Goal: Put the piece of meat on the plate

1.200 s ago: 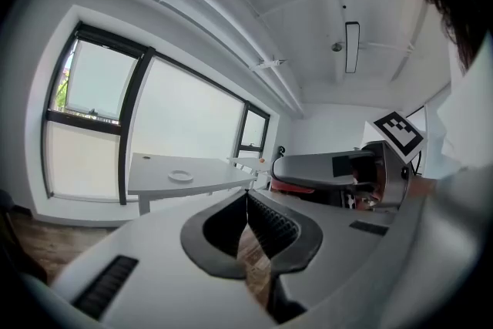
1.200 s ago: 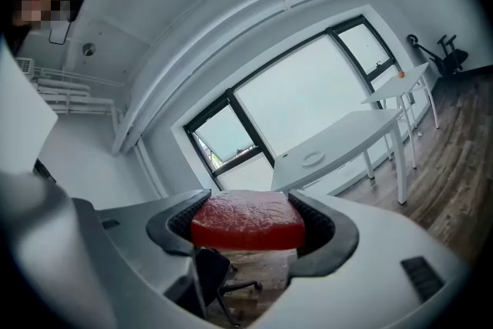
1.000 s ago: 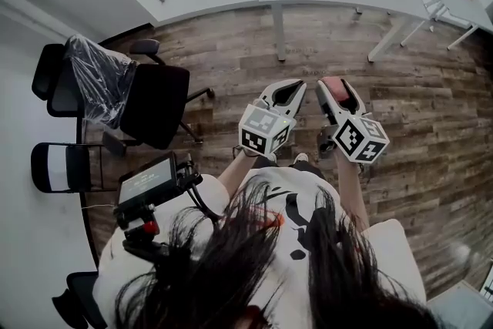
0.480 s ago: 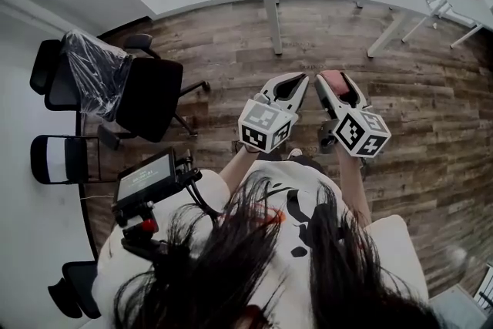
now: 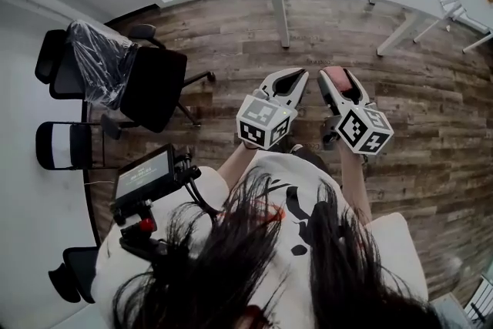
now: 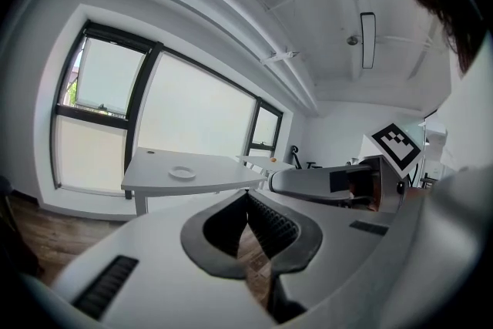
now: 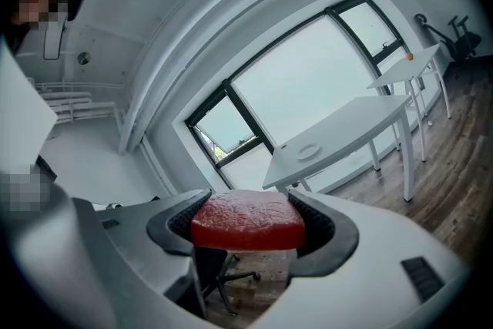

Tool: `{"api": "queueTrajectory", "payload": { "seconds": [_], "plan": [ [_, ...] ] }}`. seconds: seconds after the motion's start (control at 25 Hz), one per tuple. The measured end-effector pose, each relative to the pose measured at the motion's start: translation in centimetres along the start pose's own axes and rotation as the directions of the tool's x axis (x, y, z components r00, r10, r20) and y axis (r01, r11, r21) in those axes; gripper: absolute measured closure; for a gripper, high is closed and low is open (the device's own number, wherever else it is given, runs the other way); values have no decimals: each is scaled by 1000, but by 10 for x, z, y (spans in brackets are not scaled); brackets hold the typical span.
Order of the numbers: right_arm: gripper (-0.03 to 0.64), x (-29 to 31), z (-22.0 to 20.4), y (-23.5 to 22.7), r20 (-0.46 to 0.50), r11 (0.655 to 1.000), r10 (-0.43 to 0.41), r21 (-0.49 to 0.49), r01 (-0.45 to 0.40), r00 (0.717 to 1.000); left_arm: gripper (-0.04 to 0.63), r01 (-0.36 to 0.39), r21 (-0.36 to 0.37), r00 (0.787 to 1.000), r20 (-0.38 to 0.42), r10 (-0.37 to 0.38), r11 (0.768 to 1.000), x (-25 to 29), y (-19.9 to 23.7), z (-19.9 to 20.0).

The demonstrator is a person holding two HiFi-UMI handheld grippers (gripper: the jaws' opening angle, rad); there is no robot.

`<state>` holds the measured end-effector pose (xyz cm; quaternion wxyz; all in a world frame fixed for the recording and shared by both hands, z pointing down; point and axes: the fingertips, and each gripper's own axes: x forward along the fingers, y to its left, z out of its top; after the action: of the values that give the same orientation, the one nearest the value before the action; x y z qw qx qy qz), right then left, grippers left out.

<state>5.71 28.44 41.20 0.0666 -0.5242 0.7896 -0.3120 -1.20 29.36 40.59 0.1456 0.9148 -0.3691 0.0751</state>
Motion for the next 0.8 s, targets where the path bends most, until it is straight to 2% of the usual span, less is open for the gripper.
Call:
{"api": "queueTrajectory", "payload": {
  "seconds": [0.16,0.4,0.48,0.68,0.8],
  "plan": [
    [301,45,13,-25,-17,1000,-23,20,23,1000,589,6,-14,1000,-27,-6,1000,41,39,4],
    [301,35,17,-23,8,1000,-31,3,31,999,589,33,15,999,4,-33,999,44,35,17],
    [301,48,29,-26,18,999,-34,-3,34,999,589,43,27,999,7,-43,999,57,44,27],
    [301,139,68,-46,3,997,-70,18,70,998,589,73,5,997,-26,-72,997,121,122,60],
    [301,177,85,-52,4,996,-84,24,84,996,589,86,-4,996,-33,-86,996,144,154,74]
  ]
}}
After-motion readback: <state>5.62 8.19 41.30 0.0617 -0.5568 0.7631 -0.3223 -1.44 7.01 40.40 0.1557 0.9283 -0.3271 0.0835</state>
